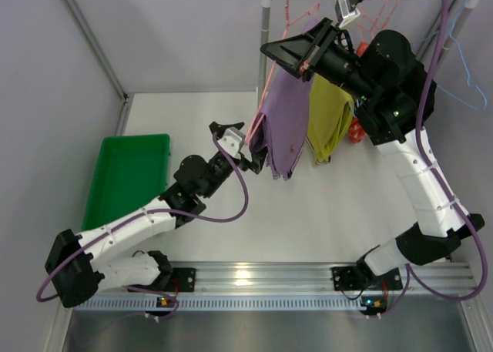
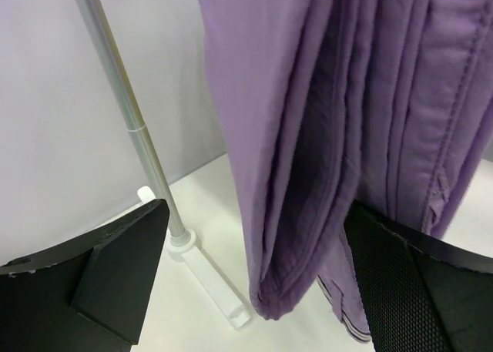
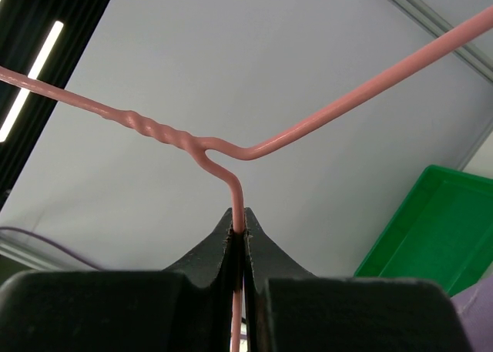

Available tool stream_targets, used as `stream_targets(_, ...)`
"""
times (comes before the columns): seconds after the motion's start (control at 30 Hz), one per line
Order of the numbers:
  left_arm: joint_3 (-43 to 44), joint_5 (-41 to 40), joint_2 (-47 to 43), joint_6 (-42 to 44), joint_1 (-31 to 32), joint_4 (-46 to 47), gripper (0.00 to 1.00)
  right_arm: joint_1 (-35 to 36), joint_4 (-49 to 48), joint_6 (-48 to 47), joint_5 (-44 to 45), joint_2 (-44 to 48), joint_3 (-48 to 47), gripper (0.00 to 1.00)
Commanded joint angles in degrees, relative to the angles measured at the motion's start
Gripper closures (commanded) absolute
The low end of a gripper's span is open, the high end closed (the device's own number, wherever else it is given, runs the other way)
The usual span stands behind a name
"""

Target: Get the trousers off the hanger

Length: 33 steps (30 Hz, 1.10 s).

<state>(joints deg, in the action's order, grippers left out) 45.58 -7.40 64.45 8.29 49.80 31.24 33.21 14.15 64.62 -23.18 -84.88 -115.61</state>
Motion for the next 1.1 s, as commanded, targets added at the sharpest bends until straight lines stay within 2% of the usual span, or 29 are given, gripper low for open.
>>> stream_targets(0.0,2.0,-3.6,0.9,2.9,0.1,7.2,0.01,-0.7,-10.2,0.8,0.0,1.7,-1.2,1.0)
stream_targets(0.13,5.2,-3.9,1.3,4.9,0.0,9.8,0.01,-0.7,-11.4,1.4,-0.8,2.2,-0.2,1.0)
stream_targets(0.4,9.3,-0.6,2.2,2.3,0.0,11.1,0.02,-0.7,-12.2,1.8,-1.6,2.9,1.4,1.0)
stream_targets(0.57,10.7,-1.9,2.3,1.8,0.0,11.4,0.14,-0.7,-12.5,2.0,-1.9,3.3,1.9,1.0)
stream_targets(0.67,10.3,-2.2,1.8,1.8,0.0,11.6,0.18,-0.9,-12.9,2.0,-2.1,3.6,1.7,1.0)
stream_targets(0.77,10.0,-2.6,1.6,2.2,-0.1,11.5,0.29,-0.8,-13.1,1.7,-2.2,3.8,1.4,1.0)
stream_targets(0.8,10.1,-3.0,1.4,2.2,-0.1,11.6,0.38,-0.9,-13.2,1.5,-2.4,4.0,1.4,1.0)
stream_targets(0.9,10.8,-3.2,1.2,1.9,-0.4,11.9,0.53,-0.8,-13.4,1.3,-2.8,4.7,2.5,1.0)
stream_targets(0.93,11.5,-3.3,1.1,1.6,-0.6,12.0,0.64,-0.8,-13.5,1.3,-3.0,4.8,2.9,1.0)
stream_targets(1.07,12.7,-2.4,0.7,-2.4,-2.1,12.5,0.9,-0.8,-15.5,1.6,-3.6,6.2,6.5,1.0)
